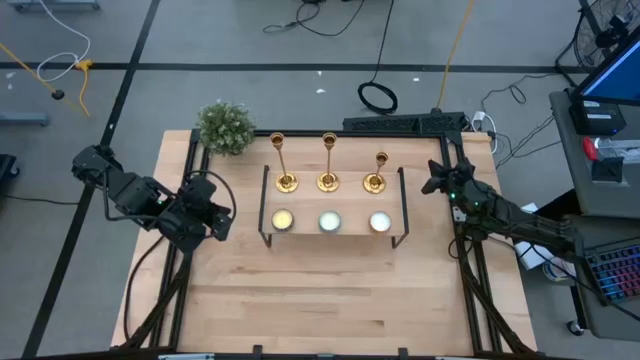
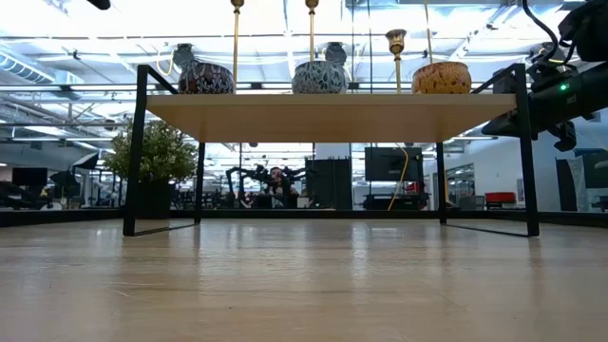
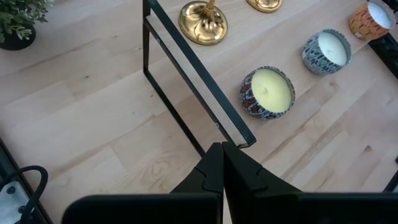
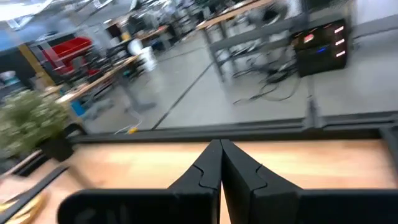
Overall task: Pick & Place candle stick holders
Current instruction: Return to Home Position
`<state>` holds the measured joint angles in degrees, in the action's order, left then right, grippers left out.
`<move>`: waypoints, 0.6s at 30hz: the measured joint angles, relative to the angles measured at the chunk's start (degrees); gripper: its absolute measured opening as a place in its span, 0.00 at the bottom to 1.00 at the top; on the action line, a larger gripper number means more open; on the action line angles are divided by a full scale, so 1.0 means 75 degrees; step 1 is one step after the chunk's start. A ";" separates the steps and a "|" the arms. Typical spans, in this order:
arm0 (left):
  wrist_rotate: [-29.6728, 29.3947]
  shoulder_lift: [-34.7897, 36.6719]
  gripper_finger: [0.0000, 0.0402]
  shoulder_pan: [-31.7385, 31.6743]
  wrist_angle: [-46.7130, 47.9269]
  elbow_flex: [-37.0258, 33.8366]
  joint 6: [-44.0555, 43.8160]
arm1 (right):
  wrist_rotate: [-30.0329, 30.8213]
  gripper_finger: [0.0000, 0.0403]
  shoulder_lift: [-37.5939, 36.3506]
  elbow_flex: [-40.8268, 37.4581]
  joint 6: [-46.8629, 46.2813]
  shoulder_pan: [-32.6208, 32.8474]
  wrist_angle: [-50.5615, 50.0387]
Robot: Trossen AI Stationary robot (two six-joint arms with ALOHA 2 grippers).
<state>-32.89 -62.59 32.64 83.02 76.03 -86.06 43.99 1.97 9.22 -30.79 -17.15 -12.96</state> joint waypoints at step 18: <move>0.0001 0.0003 0.00 0.0000 -0.0003 0.0000 0.0117 | -0.3119 0.00 -0.0240 0.0022 0.0140 0.0004 -0.0476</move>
<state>-32.88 -62.57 32.64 83.00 76.03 -85.19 20.59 0.16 9.39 -29.73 -17.12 -16.54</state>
